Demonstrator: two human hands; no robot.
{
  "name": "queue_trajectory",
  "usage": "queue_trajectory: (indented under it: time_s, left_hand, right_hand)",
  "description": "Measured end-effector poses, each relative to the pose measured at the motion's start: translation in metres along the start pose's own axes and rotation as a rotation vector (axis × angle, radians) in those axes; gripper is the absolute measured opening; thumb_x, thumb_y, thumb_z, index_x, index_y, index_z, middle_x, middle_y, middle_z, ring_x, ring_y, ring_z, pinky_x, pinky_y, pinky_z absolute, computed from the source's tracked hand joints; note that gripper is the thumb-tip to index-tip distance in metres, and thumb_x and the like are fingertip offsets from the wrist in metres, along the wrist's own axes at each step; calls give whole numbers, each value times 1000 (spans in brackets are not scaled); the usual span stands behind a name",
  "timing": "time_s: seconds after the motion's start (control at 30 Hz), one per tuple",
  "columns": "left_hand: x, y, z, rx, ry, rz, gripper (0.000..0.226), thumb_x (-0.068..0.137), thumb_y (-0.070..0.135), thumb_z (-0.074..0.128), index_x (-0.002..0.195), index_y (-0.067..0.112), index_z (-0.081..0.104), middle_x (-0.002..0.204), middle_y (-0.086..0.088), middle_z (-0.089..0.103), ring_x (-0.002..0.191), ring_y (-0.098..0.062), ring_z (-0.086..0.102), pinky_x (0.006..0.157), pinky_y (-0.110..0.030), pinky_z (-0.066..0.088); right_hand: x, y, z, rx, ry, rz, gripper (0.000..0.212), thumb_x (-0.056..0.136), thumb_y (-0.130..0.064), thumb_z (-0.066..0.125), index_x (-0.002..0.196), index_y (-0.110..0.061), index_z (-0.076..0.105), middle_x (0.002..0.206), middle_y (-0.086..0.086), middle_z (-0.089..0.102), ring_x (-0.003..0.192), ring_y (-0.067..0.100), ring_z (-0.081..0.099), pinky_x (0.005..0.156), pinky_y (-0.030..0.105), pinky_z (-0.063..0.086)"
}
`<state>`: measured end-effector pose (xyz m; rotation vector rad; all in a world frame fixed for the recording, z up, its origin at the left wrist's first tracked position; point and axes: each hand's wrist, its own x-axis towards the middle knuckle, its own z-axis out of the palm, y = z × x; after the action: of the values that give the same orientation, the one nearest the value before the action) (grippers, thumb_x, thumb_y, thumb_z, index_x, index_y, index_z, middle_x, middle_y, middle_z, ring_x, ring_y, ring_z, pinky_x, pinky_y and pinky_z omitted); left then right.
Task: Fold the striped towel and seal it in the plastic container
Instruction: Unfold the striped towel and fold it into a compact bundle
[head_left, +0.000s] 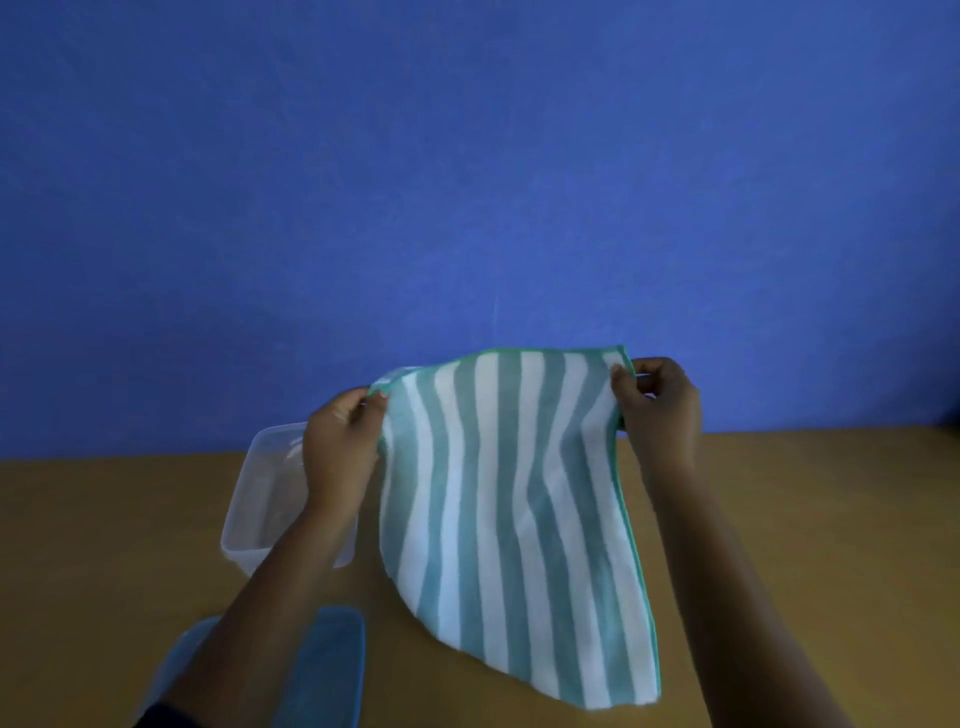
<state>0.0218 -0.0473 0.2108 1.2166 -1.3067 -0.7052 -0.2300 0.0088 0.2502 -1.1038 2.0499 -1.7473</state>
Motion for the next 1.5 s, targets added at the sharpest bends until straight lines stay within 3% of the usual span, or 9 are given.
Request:
queue_trajectory:
  time_s: [0.17, 0.53, 0.67, 0.77, 0.9, 1.1, 1.27, 1.4, 1.5]
  left_hand:
    - [-49, 21, 29, 85, -26, 68, 42, 84, 43, 56, 56, 12, 50, 42, 1, 47, 44, -11, 43, 49, -20, 35]
    - [-65, 39, 49, -8, -83, -4, 12, 83, 23, 64, 72, 28, 66, 57, 5, 63, 53, -6, 55, 56, -27, 44]
    - [-63, 42, 46, 70, -48, 27, 31, 85, 35, 60, 56, 26, 59, 46, 12, 57, 53, -3, 54, 48, -16, 36]
    - [-59, 42, 45, 151, -37, 32, 45, 86, 39, 56, 46, 22, 46, 40, 10, 48, 44, -5, 45, 43, -17, 30]
    - [-62, 44, 47, 189, -71, 65, 28, 87, 38, 56, 67, 20, 65, 55, 4, 61, 56, -8, 54, 50, -21, 35]
    - [-54, 46, 47, 84, -163, 105, 21, 85, 38, 57, 89, 21, 70, 77, 7, 68, 68, -6, 62, 63, -17, 43]
    - [-43, 49, 47, 21, -304, 122, 12, 85, 22, 62, 94, 20, 70, 82, 4, 71, 69, -5, 64, 64, -14, 46]
    - [-35, 53, 42, 10, -449, 184, 13, 84, 19, 61, 94, 18, 70, 79, 5, 71, 68, -9, 66, 63, -17, 47]
    - [-29, 53, 40, 85, -522, 255, 13, 84, 11, 59, 90, 17, 70, 74, 15, 65, 59, 2, 57, 60, -8, 40]
  right_hand:
    - [-60, -13, 23, 91, -114, -137, 23, 85, -15, 63, 71, -25, 47, 48, -10, 52, 45, 0, 49, 49, 11, 37]
    - [-89, -7, 43, 223, -388, -82, 17, 87, -17, 62, 76, -22, 50, 61, -9, 47, 55, 2, 45, 52, 13, 38]
    - [-92, -8, 43, 239, -425, -107, 10, 88, -20, 62, 80, -21, 57, 70, -4, 62, 68, 18, 61, 65, 36, 54]
    - [-95, -9, 44, 211, -396, -154, 14, 87, -23, 63, 76, -21, 54, 66, -13, 61, 62, 5, 57, 59, 23, 47]
    - [-93, -14, 45, 212, -336, -129, 21, 86, -19, 63, 75, -27, 47, 65, -14, 56, 58, -2, 52, 55, 15, 42]
    - [-88, -15, 46, 410, -440, -86, 20, 90, -25, 50, 97, -14, 65, 93, 7, 72, 86, 19, 70, 79, 40, 58]
    - [-76, -22, 41, 388, -410, -140, 23, 92, -4, 51, 91, -24, 63, 99, 16, 66, 83, 26, 69, 70, 28, 58]
    - [-70, -26, 37, 426, -429, -122, 31, 90, -2, 55, 99, -32, 58, 111, 5, 55, 77, 29, 68, 69, 27, 58]
    - [-64, -25, 34, 259, -454, -246, 41, 90, -6, 56, 107, -43, 54, 118, -12, 49, 64, 8, 63, 73, 24, 55]
